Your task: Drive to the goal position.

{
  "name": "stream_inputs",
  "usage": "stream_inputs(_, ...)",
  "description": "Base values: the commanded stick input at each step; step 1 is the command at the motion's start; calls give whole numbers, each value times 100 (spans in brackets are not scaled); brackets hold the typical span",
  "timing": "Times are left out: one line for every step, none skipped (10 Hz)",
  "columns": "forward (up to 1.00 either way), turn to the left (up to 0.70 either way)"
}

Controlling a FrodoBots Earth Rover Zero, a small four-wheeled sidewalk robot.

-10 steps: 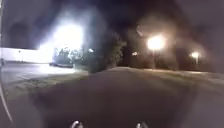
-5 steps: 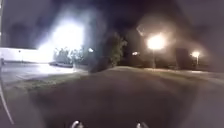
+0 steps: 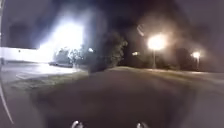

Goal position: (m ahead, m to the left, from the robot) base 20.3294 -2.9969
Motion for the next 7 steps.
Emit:
stream_inputs(50, 0)
stream_inputs(50, 0)
stream_inputs(50, 0)
stream_inputs(50, 0)
stream_inputs(50, 0)
stream_inputs(50, 0)
stream_inputs(50, 0)
